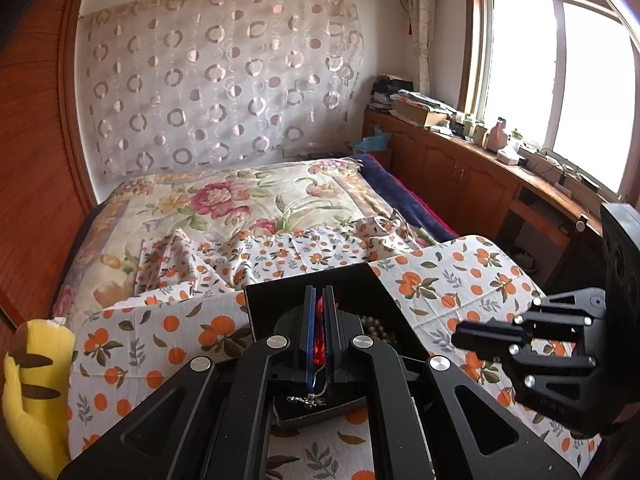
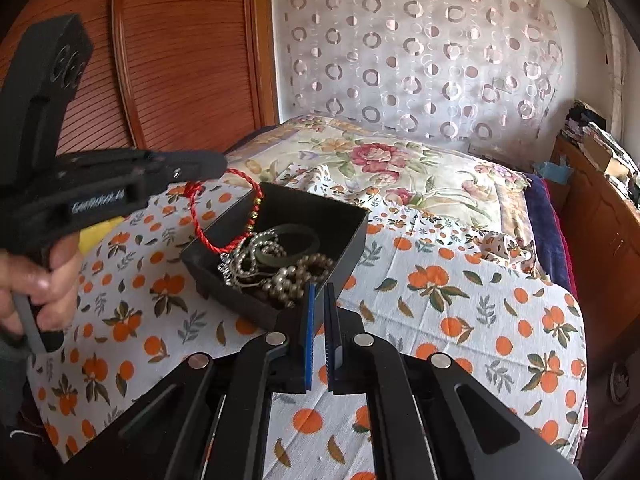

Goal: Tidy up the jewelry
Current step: 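Carry the green pendant into the box with the right tool while the left tool drops the red bracelet in, then grasp the gold ring with the right tool while the left tool moves to the gold flower earring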

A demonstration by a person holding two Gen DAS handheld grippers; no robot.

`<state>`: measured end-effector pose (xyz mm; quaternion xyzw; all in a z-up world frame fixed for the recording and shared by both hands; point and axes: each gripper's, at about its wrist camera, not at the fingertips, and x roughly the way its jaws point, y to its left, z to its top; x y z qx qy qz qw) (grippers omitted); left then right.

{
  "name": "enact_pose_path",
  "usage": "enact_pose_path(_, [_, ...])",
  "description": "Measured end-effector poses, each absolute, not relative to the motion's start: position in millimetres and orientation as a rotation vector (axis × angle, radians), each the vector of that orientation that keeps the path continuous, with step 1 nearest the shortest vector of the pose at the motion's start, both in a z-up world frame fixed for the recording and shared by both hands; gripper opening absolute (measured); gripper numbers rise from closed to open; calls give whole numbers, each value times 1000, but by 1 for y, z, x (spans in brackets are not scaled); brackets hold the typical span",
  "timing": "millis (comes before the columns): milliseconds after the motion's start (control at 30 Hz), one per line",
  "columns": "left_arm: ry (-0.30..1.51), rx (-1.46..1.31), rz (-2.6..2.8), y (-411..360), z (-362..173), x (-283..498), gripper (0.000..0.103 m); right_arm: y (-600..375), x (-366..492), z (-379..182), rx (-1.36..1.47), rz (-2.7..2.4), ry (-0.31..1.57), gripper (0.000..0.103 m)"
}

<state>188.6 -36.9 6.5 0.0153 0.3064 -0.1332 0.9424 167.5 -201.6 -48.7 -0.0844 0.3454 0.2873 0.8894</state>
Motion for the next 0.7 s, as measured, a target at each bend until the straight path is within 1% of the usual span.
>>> enact_pose_path(233, [628, 39, -275, -35, 7, 182, 3, -197, 154, -54, -182, 623, 727, 6])
enact_pose_path(300, [627, 41, -280, -33, 5, 175, 7, -197, 150, -58, -179, 634, 735, 6])
enact_pose_path(367, [627, 40, -283, -29, 2, 166, 16, -195, 145, -62, -184, 644, 745, 6])
enact_pose_path(467, [638, 57, -287, -25, -7, 153, 19, -192, 140, -71, -193, 654, 765, 6])
enact_pose_path(500, [641, 61, -286, -24, -9, 150, 20, -192, 138, -74, -193, 657, 771, 7])
enact_pose_path(533, [644, 64, -286, -22, -12, 145, 24, -191, 136, -77, -191, 661, 776, 11])
enact_pose_path(567, [647, 63, -286, -20, -14, 142, 27, -191, 135, -79, -189, 664, 779, 18])
enact_pose_path(600, [648, 62, -287, -19, -16, 138, 29, -190, 133, -82, -186, 670, 785, 23])
enact_pose_path(700, [663, 56, -289, -14, -26, 125, 30, -186, 129, -89, -194, 680, 801, 23])
